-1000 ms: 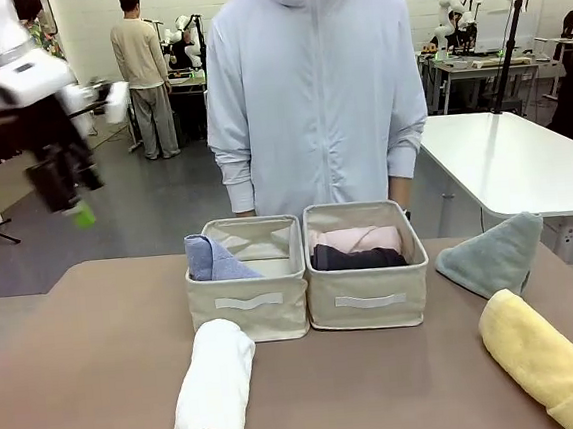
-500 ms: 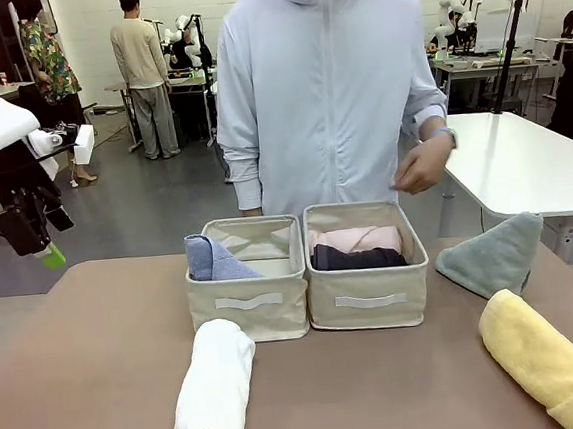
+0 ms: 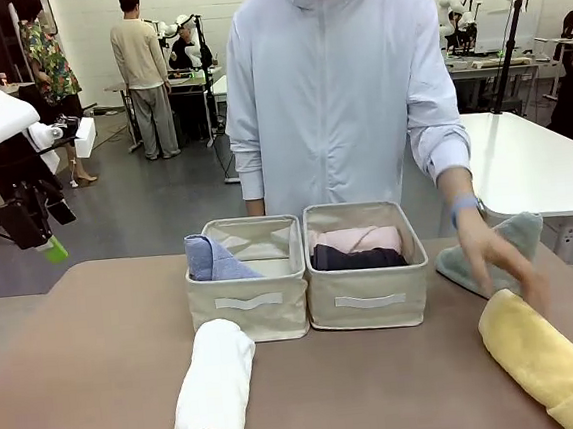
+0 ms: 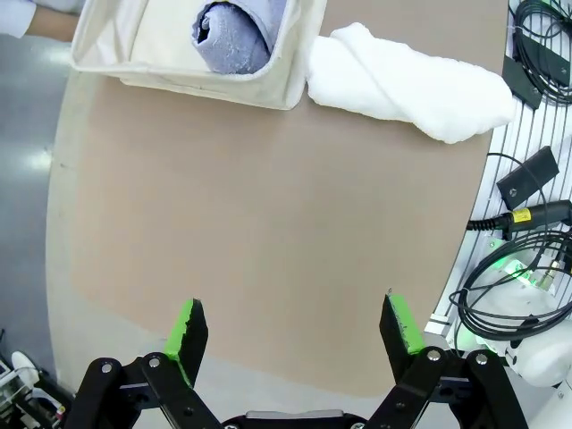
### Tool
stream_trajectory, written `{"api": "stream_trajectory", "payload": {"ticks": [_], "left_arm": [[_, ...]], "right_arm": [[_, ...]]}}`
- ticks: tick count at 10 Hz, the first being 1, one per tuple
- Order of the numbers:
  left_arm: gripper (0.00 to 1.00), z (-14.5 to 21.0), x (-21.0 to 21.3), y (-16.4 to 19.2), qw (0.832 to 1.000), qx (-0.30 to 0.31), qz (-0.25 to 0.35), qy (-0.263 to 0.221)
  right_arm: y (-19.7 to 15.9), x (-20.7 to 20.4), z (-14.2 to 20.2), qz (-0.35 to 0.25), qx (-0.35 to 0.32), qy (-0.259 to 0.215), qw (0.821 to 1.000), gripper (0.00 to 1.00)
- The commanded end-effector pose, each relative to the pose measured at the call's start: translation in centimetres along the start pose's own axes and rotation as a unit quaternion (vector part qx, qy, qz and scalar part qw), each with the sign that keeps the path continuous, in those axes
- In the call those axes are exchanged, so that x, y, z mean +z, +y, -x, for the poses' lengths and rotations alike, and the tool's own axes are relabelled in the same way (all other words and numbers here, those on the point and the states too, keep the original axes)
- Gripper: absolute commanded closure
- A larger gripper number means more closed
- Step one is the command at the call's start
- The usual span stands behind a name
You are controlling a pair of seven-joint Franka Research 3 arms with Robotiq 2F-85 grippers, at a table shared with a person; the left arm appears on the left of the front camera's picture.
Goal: Sort the towels based on their folding style.
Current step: Pick up one triangle-folded towel and place it in the left Fabric basket, then pick up another triangle-folded towel from the table and place it in the left Fabric basket.
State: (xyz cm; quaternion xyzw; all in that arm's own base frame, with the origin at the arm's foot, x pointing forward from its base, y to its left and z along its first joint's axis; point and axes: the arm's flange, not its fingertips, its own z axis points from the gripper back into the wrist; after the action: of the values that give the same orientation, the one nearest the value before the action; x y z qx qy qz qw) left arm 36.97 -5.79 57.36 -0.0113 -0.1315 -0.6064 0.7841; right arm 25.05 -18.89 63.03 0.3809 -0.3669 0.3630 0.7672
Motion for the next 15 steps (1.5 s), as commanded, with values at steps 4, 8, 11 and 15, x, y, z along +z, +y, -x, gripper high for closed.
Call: {"api": "stream_trajectory", "payload": {"ticks": [4, 8, 11, 15], "left_arm": [[0.00, 0.2, 0.2, 0.1, 1.000, -0.006, 0.001, 0.003], [0.00, 0.0, 0.0, 0.0, 1.000, 0.000, 0.000, 0.000], [0.00, 10.8, 5.2, 2.6, 0.954, 0.085, 0.038, -0.286], [0.00, 22.6, 5.5, 2.5, 0.886, 0.097, 0.068, -0.447]], "right_arm": [[0.0, 0.0, -0.3, -0.006, 0.009, -0.013, 1.000, 0.00], [0.0, 0.0, -0.3, -0.006, 0.009, -0.013, 1.000, 0.00], [0.0, 0.0, -0.3, -0.006, 0.009, -0.013, 1.000, 0.00], [0.0, 0.0, -0.3, -0.006, 0.009, -0.013, 1.000, 0.00]]}}
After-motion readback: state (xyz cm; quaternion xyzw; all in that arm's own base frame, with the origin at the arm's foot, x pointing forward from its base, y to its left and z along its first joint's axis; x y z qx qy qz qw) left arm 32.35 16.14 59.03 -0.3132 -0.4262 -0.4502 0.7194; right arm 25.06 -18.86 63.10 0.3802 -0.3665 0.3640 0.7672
